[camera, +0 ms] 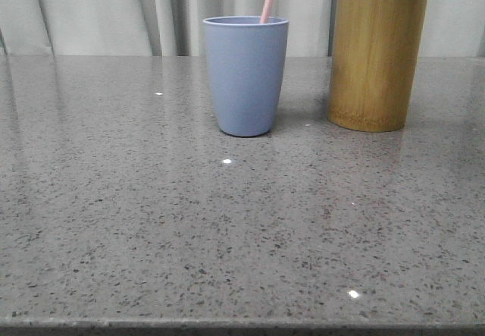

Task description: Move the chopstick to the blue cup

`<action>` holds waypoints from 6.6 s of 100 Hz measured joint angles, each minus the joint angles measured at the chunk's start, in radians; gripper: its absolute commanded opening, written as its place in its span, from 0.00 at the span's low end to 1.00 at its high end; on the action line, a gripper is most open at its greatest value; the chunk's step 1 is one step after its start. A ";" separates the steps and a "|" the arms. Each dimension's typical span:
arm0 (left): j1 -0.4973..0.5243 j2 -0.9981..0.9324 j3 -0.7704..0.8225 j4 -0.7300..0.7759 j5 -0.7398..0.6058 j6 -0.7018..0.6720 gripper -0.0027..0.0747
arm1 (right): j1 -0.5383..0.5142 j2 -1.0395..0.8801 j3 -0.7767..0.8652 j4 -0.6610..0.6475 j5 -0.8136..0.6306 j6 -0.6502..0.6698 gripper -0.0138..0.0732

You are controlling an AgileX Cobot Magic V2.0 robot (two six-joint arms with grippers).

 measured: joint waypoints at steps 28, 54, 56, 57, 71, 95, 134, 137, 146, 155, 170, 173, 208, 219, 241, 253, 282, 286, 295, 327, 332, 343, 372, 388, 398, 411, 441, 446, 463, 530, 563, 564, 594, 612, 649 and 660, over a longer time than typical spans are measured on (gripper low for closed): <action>0.000 0.000 0.000 0.000 0.000 0.000 0.67 | -0.048 -0.071 0.000 -0.062 0.043 0.000 0.69; 0.000 0.000 0.000 0.000 0.000 0.000 0.67 | -0.162 -0.247 0.000 -0.200 0.185 0.000 0.69; 0.000 0.000 0.000 0.000 0.000 0.000 0.67 | -0.166 -0.260 0.000 -0.210 0.196 0.000 0.69; 0.000 0.000 0.000 0.000 0.000 0.000 0.67 | -0.169 -0.265 0.000 -0.213 0.207 0.000 0.69; 0.000 0.000 0.000 0.000 0.000 0.000 0.67 | -0.176 -0.374 0.068 -0.261 0.280 0.000 0.68; 0.000 0.000 0.000 0.000 0.000 0.000 0.67 | -0.176 -0.664 0.360 -0.267 0.299 0.004 0.68; 0.000 0.000 0.000 0.000 0.000 0.000 0.67 | -0.176 -0.952 0.707 -0.267 0.363 0.074 0.68; 0.000 0.000 0.000 0.000 0.000 0.000 0.67 | -0.176 -0.957 0.718 -0.267 0.363 0.081 0.68; 0.000 0.000 0.000 0.000 0.000 0.000 0.66 | -0.176 -0.963 0.735 -0.267 0.359 0.088 0.65; 0.000 0.000 0.000 0.000 0.000 0.000 0.53 | -0.176 -0.965 0.737 -0.267 0.353 0.090 0.50; 0.000 0.000 0.000 0.000 0.002 0.000 0.15 | -0.176 -0.965 0.737 -0.267 0.346 0.091 0.17; 0.000 0.000 0.000 0.000 0.003 0.000 0.07 | -0.176 -0.965 0.737 -0.267 0.346 0.091 0.11; 0.000 0.000 0.000 0.000 0.006 0.000 0.01 | -0.176 -0.965 0.737 -0.267 0.345 0.092 0.08; 0.000 0.000 0.000 0.000 0.006 0.000 0.01 | -0.176 -0.965 0.737 -0.267 0.345 0.092 0.08; 0.000 0.000 0.000 0.000 0.008 0.000 0.01 | -0.176 -0.965 0.737 -0.267 0.345 0.092 0.08; 0.000 0.000 0.000 0.000 0.008 0.000 0.01 | -0.176 -0.965 0.737 -0.267 0.345 0.092 0.08; 0.000 -0.028 0.010 0.041 -0.022 0.000 0.01 | -0.176 -0.965 0.737 -0.267 0.345 0.092 0.08; 0.000 -0.047 0.026 0.061 -0.062 0.000 0.01 | -0.176 -0.965 0.737 -0.267 0.345 0.092 0.08; 0.000 -0.119 0.096 0.083 -0.188 0.000 0.01 | -0.176 -0.965 0.737 -0.267 0.345 0.092 0.08; 0.000 -0.509 0.538 0.196 -0.581 0.000 0.01 | -0.176 -0.965 0.737 -0.267 0.345 0.092 0.08; 0.002 -0.574 0.607 0.204 -0.588 0.000 0.01 | -0.176 -0.965 0.737 -0.267 0.345 0.092 0.08; 0.016 -0.660 0.712 0.213 -0.600 0.000 0.01 | -0.176 -0.965 0.737 -0.272 0.345 0.092 0.08; 0.061 -0.663 0.785 0.230 -0.646 0.000 0.01 | -0.177 -0.965 0.738 -0.272 0.343 0.092 0.08; 0.061 -0.663 0.785 0.255 -0.660 0.000 0.01 | -0.177 -0.965 0.738 -0.272 0.343 0.092 0.08; 0.061 -0.663 0.785 0.259 -0.660 0.000 0.01 | -0.177 -0.965 0.738 -0.272 0.343 0.092 0.08; 0.061 -0.663 0.785 0.261 -0.660 0.000 0.01 | -0.177 -0.965 0.738 -0.272 0.343 0.092 0.08; 0.061 -0.663 0.785 0.261 -0.662 0.000 0.01 | -0.177 -0.965 0.738 -0.272 0.343 0.092 0.08; 0.061 -0.663 0.785 0.261 -0.662 0.000 0.01 | -0.177 -0.965 0.738 -0.272 0.343 0.092 0.08; 0.061 -0.663 0.785 0.261 -0.662 0.000 0.01 | -0.177 -0.965 0.738 -0.272 0.343 0.092 0.08; 0.061 -0.663 0.785 0.261 -0.662 0.000 0.01 | -0.334 -1.418 1.109 -0.389 0.024 0.038 0.08; 0.061 -0.663 0.785 0.261 -0.665 0.000 0.01 | -0.440 -1.548 1.325 -0.391 -0.133 0.009 0.08; 0.061 -0.663 0.785 0.261 -0.665 0.000 0.01 | -0.439 -1.548 1.334 -0.391 -0.137 0.009 0.08; 0.061 -0.663 0.785 0.261 -0.665 0.000 0.01 | -0.443 -1.548 1.461 -0.343 -0.307 0.008 0.08; 0.061 -0.663 0.785 0.261 -0.665 0.000 0.01 | -0.443 -1.548 1.463 -0.329 -0.335 0.008 0.08; 0.061 -0.663 0.785 0.261 -0.665 0.000 0.01 | -0.443 -1.548 1.463 -0.328 -0.337 0.006 0.08; 0.061 -0.663 0.785 0.261 -0.665 0.000 0.01 | -0.443 -1.548 1.463 -0.328 -0.337 0.006 0.08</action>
